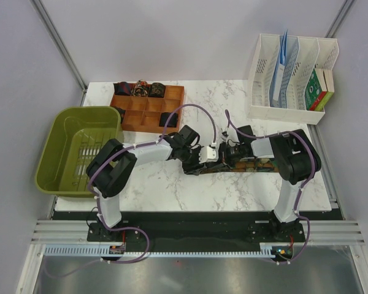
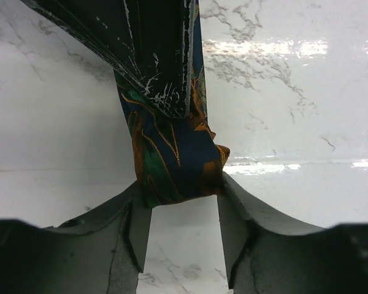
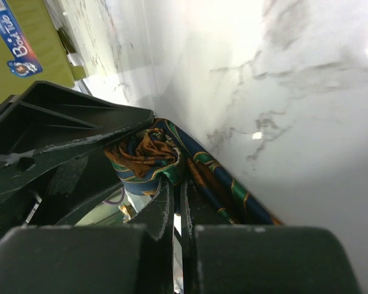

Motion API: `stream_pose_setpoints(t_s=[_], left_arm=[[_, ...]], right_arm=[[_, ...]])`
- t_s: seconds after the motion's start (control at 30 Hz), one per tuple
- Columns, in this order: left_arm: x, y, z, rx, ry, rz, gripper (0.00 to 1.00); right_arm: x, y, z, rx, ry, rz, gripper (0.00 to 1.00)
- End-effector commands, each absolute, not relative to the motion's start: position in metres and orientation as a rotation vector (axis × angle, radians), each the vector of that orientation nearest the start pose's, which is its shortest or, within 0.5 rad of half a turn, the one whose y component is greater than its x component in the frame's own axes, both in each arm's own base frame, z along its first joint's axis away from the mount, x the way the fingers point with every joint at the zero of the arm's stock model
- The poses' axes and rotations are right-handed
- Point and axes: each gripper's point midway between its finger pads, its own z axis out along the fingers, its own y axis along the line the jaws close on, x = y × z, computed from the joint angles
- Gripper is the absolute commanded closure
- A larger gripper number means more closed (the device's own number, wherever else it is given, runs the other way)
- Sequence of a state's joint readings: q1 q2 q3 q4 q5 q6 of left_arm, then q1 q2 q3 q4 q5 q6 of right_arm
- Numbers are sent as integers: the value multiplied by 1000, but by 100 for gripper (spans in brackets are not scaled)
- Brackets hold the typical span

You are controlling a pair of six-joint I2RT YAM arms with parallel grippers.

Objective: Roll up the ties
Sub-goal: Roll the tie at the center of the board.

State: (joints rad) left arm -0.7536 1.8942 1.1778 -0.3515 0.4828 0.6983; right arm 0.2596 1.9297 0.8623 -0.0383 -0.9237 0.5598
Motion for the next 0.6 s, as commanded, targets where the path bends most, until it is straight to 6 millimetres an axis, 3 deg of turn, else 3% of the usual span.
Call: stream_pose_setpoints(t_s=[0.0, 0.1, 0.2, 0.5, 0.57], left_arm=[[265, -331, 42, -2573, -2479, 896, 35], [275, -338, 55, -2553, -2556, 914, 20], [276, -345, 67, -2566, -2560, 972, 17], [274, -357, 54, -2594, -2497, 967, 26], [273, -357, 49, -2591, -2490, 948, 32]], right_arm=[[259, 216, -28, 96, 2860, 1210, 100], [255, 223, -25, 68, 2852, 1222, 100], [256, 226, -25, 73, 2848, 1223, 100], [258, 229, -25, 96, 2844, 1245, 100], [260, 230, -23, 92, 2837, 1251, 100]])
